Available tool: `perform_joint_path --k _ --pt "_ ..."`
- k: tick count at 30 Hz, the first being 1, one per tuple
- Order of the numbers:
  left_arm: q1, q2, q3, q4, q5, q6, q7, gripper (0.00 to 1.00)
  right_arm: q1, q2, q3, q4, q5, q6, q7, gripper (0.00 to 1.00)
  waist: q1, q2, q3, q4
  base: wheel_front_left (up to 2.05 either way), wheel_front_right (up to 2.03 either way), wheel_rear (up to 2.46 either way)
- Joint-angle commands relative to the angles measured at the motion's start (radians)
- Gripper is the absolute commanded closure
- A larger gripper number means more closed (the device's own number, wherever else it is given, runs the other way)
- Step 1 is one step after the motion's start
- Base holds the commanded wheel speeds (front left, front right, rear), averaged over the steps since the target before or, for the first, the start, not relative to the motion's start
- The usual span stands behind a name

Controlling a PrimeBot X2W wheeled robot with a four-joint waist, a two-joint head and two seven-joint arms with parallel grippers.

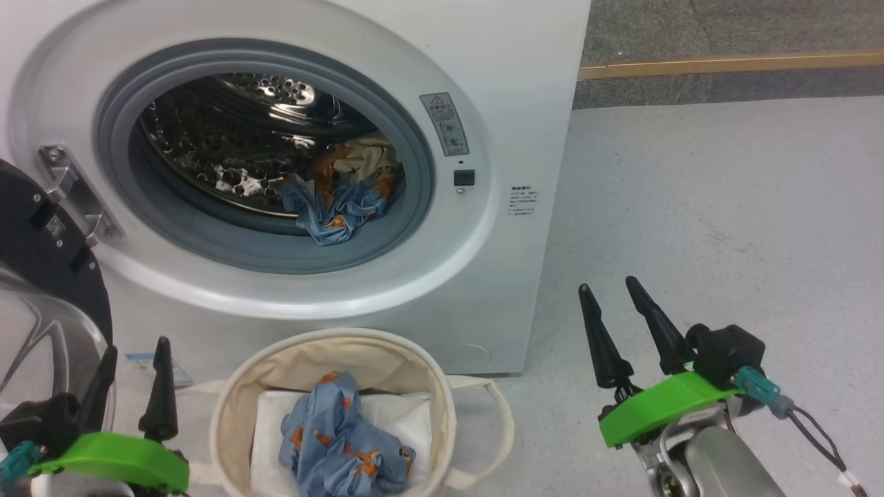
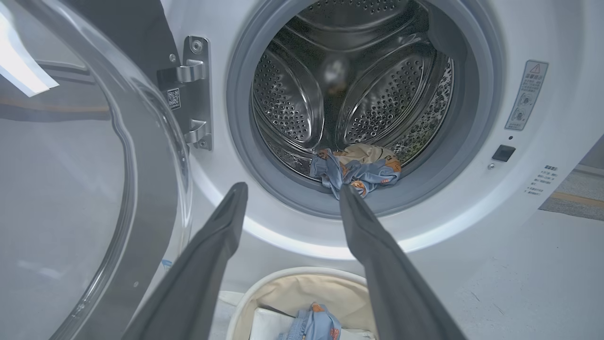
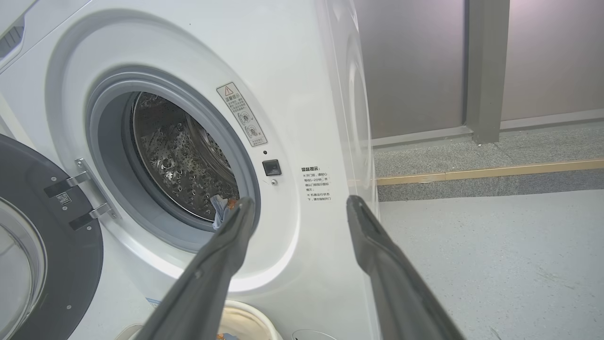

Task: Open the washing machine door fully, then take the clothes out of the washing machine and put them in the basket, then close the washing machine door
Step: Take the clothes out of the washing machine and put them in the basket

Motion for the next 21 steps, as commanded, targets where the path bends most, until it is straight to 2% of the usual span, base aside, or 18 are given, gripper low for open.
perform_joint_path --k 1,21 --pt "-0.035 0.030 0.048 -0.029 -0.002 0.000 -0.012 0.00 -0.027 0.002 0.026 -0.028 -0.002 0.007 -0.005 0.00 0.0000 -0.0001 0.001 0.000 0.00 0.00 0.00" --pt "-0.056 0.023 0.045 0.005 0.017 -0.020 -0.012 0.00 -0.030 0.002 0.021 -0.027 -0.006 0.007 -0.005 0.00 0.0000 -0.0001 0.014 0.003 0.00 0.00 0.00"
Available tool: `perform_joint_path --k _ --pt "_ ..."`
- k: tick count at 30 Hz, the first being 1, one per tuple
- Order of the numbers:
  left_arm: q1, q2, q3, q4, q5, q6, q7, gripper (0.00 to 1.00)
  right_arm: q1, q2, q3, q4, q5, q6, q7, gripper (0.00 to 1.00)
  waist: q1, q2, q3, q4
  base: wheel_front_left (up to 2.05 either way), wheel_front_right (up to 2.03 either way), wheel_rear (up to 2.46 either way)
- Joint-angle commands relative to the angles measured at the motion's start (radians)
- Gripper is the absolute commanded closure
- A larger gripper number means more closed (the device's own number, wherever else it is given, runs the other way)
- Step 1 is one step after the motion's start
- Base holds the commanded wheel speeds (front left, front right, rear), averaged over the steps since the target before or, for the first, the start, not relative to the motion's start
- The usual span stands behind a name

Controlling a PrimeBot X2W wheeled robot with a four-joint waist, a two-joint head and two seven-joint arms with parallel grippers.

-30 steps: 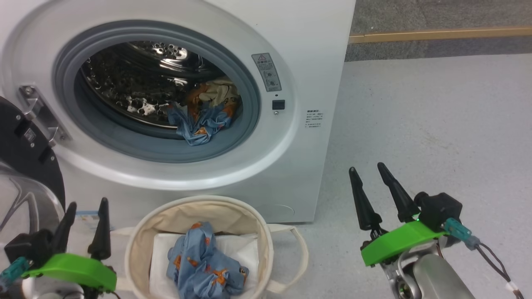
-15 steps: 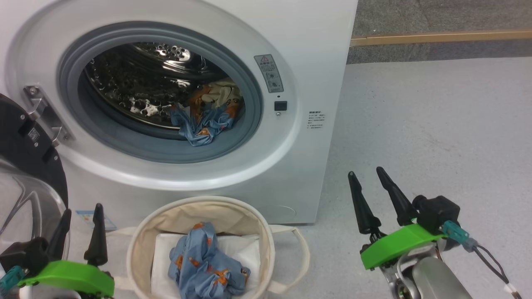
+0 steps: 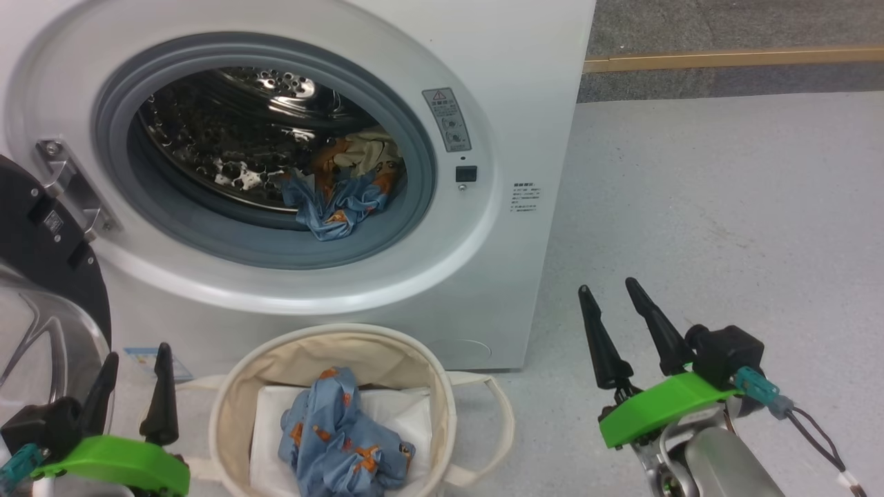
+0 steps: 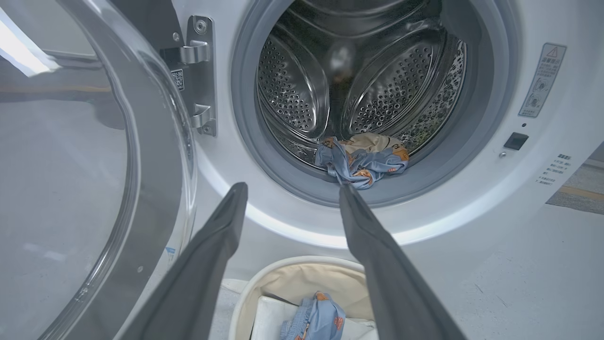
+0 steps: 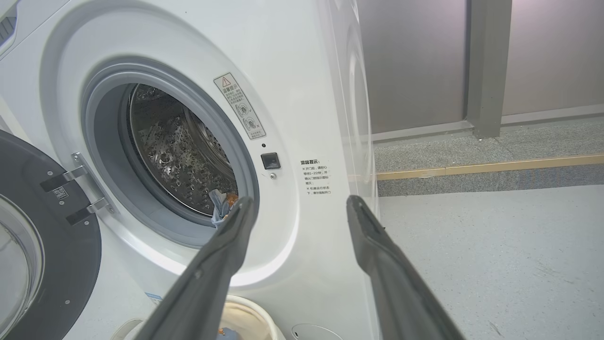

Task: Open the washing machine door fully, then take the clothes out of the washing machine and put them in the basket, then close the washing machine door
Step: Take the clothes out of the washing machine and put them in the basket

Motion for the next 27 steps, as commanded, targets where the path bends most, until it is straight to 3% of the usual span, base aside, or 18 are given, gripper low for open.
perform_joint_path --k 1,27 --pt "-0.058 0.031 0.045 -0.019 0.014 -0.003 -0.012 0.00 -0.030 0.002 0.021 -0.033 -0.004 0.007 -0.005 0.00 0.0000 -0.0001 0.001 0.001 0.00 0.00 0.00" --pt "-0.066 0.022 0.036 -0.005 0.026 -0.012 -0.012 0.00 -0.029 0.002 0.019 -0.037 -0.006 0.007 -0.005 0.00 0.0000 -0.0001 0.011 0.007 0.00 0.00 0.00"
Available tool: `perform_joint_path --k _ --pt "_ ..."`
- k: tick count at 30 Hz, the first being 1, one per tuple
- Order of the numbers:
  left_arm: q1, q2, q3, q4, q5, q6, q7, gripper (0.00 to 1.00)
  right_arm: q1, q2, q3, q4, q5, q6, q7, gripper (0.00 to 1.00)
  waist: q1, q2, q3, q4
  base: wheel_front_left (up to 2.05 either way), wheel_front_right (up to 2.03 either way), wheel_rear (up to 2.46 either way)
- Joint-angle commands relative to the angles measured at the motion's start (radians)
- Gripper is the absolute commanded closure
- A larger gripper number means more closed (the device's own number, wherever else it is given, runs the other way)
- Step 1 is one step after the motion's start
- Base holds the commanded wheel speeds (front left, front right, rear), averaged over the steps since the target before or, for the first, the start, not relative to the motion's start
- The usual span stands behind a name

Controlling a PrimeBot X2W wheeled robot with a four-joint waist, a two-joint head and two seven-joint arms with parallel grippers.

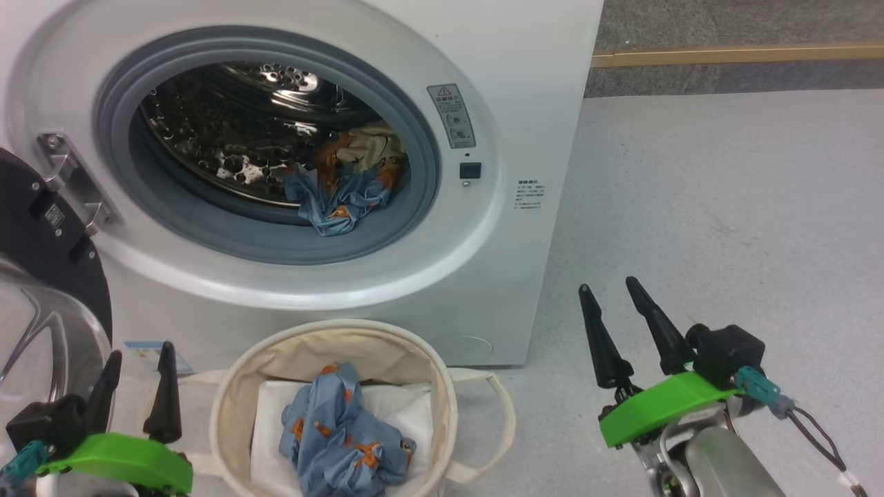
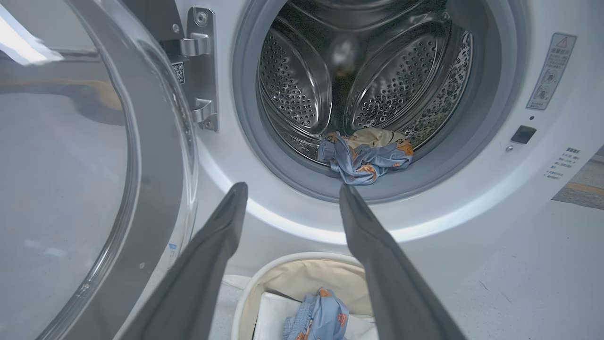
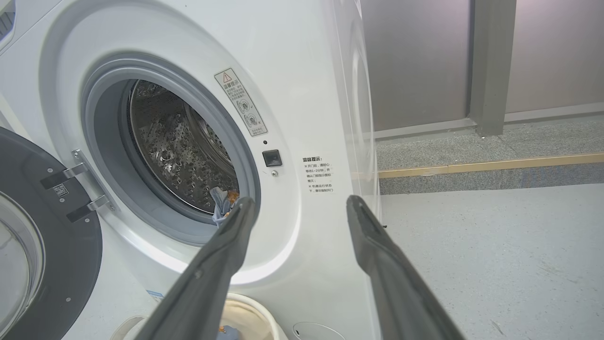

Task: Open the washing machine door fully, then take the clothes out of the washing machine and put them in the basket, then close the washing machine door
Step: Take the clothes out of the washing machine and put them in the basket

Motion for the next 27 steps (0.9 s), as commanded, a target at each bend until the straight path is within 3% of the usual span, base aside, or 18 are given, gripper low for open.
perform_joint_path --k 1,18,27 --pt "-0.054 0.030 0.038 -0.022 0.009 -0.002 -0.012 0.00 -0.029 0.002 0.020 -0.034 -0.007 0.007 -0.005 0.00 0.0000 -0.0001 0.000 0.000 0.00 0.00 0.00" --pt "-0.177 0.034 -0.027 -0.007 0.034 -0.027 0.061 0.00 -0.039 0.002 0.023 -0.041 -0.010 0.007 -0.005 0.00 0.0000 -0.0001 0.036 -0.014 0.00 0.00 0.00" --pt "-0.362 0.014 -0.087 0.086 0.040 -0.093 0.141 0.00 -0.063 0.002 0.026 -0.060 -0.004 0.007 -0.005 0.00 0.0000 -0.0001 0.101 -0.063 0.00 0.00 0.00"
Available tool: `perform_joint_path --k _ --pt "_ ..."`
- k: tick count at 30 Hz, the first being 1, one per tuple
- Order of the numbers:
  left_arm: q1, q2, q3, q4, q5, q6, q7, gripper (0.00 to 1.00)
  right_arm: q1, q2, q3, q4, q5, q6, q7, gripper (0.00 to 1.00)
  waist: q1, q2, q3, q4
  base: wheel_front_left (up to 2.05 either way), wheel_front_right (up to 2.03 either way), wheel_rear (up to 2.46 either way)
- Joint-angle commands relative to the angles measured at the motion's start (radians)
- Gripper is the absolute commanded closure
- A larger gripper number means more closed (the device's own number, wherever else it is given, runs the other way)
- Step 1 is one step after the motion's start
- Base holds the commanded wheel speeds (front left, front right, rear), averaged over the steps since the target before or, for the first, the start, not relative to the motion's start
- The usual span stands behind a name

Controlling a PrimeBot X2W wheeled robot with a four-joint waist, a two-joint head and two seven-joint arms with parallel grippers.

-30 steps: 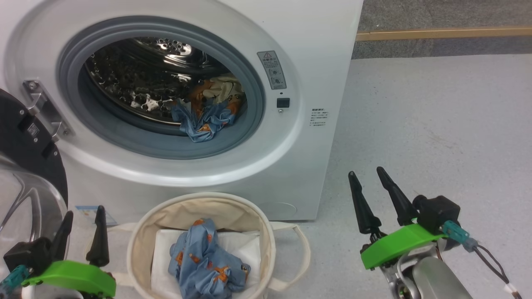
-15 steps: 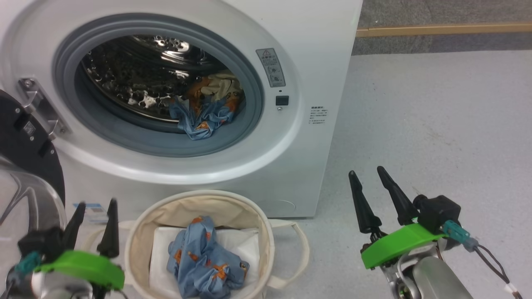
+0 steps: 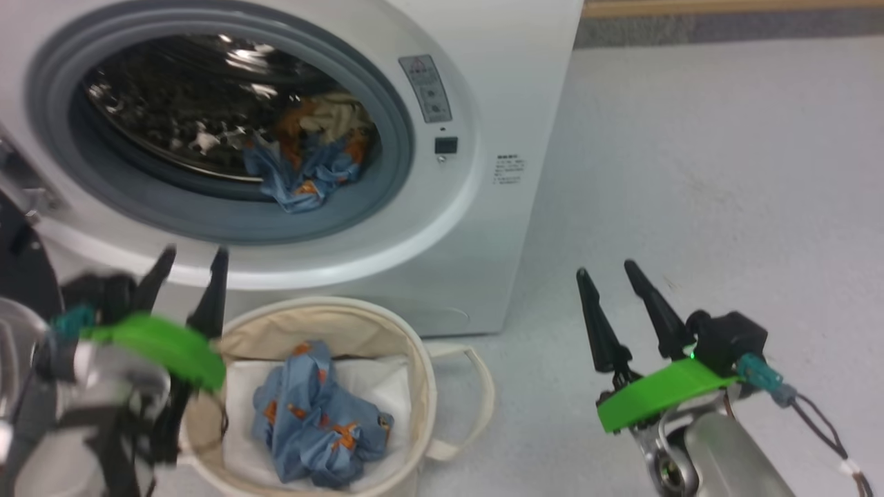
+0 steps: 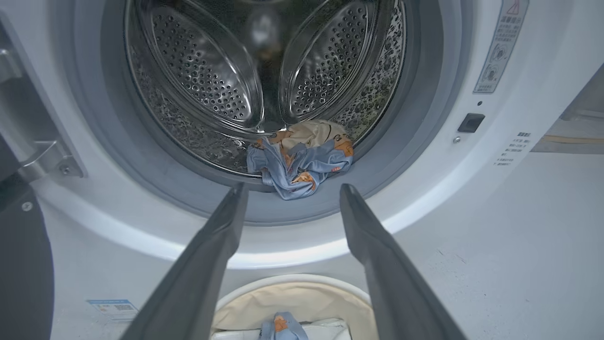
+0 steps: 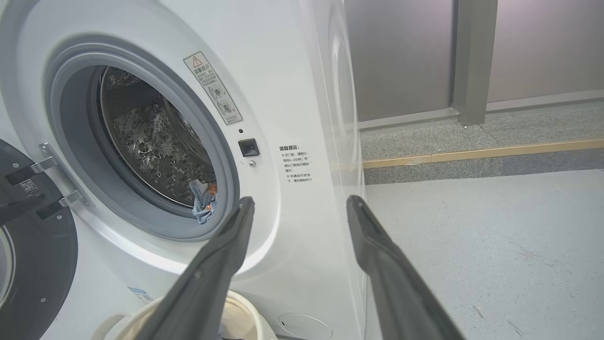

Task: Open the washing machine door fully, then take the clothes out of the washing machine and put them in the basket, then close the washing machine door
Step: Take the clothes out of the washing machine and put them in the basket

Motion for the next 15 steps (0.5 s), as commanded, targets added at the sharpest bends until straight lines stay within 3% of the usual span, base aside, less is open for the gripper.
perform_joint_path --k 1,15 --pt "-0.118 0.021 0.033 0.001 -0.005 -0.022 0.017 0.00 -0.055 0.002 0.021 -0.046 -0.002 0.007 -0.005 0.00 0.0000 0.0000 0.038 -0.023 0.00 0.00 0.00" --pt "-0.602 -0.028 -0.062 0.294 0.015 -0.105 0.133 0.00 -0.116 0.002 -0.019 -0.137 0.048 0.007 -0.005 0.00 0.0000 0.0000 0.322 -0.090 0.00 0.00 0.00"
